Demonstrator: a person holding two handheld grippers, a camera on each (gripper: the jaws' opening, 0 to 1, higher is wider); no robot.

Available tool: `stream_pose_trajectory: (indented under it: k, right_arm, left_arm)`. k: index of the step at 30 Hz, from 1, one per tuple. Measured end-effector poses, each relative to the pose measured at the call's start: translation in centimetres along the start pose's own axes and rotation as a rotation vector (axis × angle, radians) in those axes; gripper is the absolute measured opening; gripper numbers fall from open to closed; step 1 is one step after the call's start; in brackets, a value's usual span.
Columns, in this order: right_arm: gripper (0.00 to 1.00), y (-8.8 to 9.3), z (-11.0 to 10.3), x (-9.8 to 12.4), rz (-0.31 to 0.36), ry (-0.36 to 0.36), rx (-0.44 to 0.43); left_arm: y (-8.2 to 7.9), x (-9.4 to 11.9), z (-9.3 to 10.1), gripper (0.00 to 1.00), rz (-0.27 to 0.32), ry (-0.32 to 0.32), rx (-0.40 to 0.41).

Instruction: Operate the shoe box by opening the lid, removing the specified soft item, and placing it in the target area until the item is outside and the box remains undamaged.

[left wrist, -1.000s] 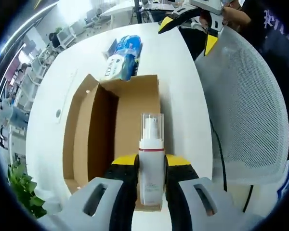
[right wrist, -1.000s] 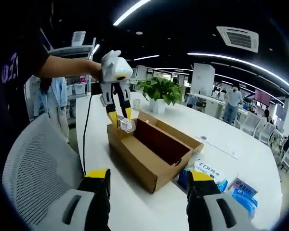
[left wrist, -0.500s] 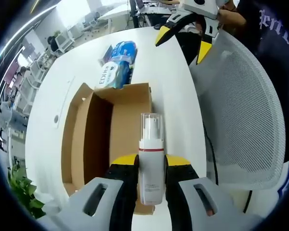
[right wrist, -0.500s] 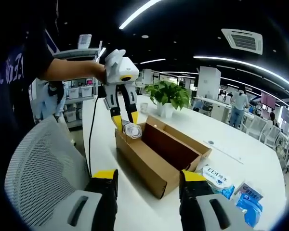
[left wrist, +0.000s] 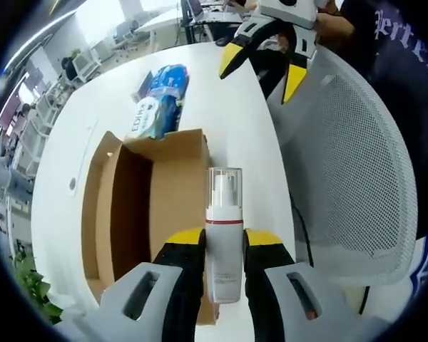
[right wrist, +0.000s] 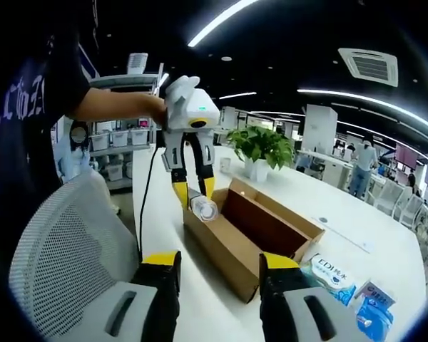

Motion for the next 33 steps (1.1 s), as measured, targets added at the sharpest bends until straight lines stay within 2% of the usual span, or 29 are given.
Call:
stream_pose_trajectory:
  k: [8,21,33]
  right_arm:
    - [0.34,-0.1,-0.6,-0.5,0.009,-0.029,-0.003]
    - [0.32,-0.4,-1.8,-1.7,0.006,-0.086,0.016]
    - [0.3,-0.4,-2.8,-2.6,-0.015,-0.143,0.047]
  left_arm:
    - [-0.3,-0.6,0.5,0.19,0.02,0.038,-0.01]
    - [-1.4,-1.4,1.5,0.19,0.051,0.102,-0.041]
    - [-2.2,-1.7,1.8,0.19,0.074,0.128,-0.062]
Point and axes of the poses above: the point that each gripper's makers call its tool centre point, and the gripper's own axes: x roughly backward along the fingers, z roughly to its right, y roughly out of its underside, the point moved 7 cm from there along x, roughly backward along the fingers, and after that the axes turned 15 degrees about -x, right-handed, at the moved point
